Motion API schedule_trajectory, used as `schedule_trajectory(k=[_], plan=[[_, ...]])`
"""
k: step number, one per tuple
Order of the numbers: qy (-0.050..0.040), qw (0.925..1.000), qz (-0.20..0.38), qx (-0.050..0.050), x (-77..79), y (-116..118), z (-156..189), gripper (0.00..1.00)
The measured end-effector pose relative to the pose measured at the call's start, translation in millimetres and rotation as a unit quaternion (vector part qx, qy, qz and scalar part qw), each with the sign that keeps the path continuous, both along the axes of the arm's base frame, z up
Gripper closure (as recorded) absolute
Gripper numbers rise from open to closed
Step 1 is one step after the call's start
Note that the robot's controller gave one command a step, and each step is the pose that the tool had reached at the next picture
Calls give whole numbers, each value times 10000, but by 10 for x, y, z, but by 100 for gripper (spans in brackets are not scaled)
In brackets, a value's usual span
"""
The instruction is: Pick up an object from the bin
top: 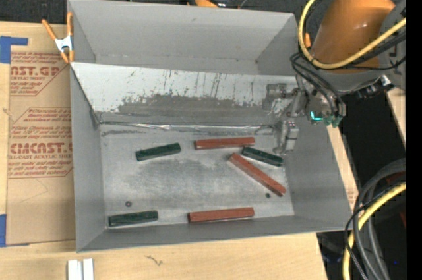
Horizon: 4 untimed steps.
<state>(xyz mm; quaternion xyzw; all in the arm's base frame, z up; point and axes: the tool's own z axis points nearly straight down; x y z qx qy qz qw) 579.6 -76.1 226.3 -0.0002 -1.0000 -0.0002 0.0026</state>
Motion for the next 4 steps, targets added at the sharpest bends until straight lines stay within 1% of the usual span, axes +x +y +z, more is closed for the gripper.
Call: schedule_trajectory(k=[1, 2, 3, 4], plan=[[9, 9945, -1045, 4, -18, -230, -1601, 0], [-39, 9714, -2376, -7, -134, -309, -1260, 0], [-25, 9674, -2531, -5, -174, -253, -1259, 0], [-5, 9265, -3763, -10, -321, -168, -1580, 0]])
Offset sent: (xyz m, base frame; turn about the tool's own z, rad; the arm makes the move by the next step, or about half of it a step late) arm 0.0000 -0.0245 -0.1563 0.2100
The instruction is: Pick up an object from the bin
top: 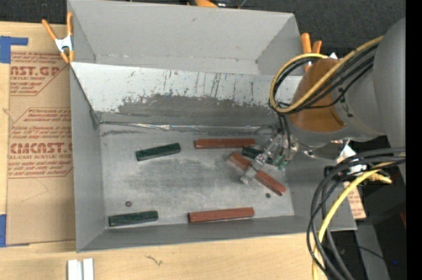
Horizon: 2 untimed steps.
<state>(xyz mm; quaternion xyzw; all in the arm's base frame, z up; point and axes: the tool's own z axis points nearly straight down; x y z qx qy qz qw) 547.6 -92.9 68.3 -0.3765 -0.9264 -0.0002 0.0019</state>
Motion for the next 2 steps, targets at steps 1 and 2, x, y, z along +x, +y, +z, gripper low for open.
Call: schedule_trajectory(k=[1, 2], plan=[[-15, 10000, 5, -12, -1, 1, -5, 0], [-14, 10000, 5, -13, 1, 1, 2, 100]])
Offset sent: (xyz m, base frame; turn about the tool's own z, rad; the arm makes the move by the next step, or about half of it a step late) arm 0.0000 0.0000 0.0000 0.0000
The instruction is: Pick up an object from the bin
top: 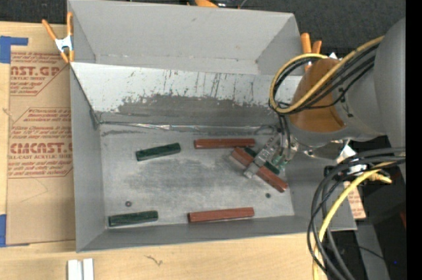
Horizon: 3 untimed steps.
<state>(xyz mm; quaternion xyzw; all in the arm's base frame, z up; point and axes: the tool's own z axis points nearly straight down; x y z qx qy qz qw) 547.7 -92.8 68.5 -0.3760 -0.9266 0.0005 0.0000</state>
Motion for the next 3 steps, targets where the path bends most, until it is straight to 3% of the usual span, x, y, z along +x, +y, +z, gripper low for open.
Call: schedule_trajectory(k=[2, 3], plan=[[-10, 10000, 6, 4, 3, 6, 211, 100], [-39, 10000, 11, -1, 21, 6, 917, 100]])
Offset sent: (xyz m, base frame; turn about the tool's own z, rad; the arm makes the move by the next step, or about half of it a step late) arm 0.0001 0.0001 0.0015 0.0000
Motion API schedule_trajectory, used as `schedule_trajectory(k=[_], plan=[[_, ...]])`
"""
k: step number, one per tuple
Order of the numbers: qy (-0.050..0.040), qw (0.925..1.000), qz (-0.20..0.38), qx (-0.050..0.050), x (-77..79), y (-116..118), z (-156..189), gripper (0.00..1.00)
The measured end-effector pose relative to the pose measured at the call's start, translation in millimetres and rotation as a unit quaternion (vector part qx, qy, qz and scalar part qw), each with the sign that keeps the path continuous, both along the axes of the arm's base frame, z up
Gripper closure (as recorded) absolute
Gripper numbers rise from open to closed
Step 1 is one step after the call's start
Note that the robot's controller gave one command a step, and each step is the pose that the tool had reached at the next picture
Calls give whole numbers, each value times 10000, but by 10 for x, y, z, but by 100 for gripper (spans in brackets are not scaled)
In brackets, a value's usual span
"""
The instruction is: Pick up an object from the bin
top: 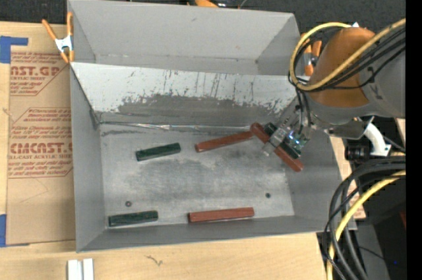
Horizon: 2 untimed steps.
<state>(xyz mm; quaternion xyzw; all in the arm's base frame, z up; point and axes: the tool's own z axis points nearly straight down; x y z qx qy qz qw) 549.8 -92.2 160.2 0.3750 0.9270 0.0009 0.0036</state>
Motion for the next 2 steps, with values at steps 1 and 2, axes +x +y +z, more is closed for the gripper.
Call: schedule_trajectory(k=[1, 2], plan=[[29, 10000, 4, 5, 3, 6, 50, 100], [28, 10000, 6, 7, 7, 11, 140, 100]])
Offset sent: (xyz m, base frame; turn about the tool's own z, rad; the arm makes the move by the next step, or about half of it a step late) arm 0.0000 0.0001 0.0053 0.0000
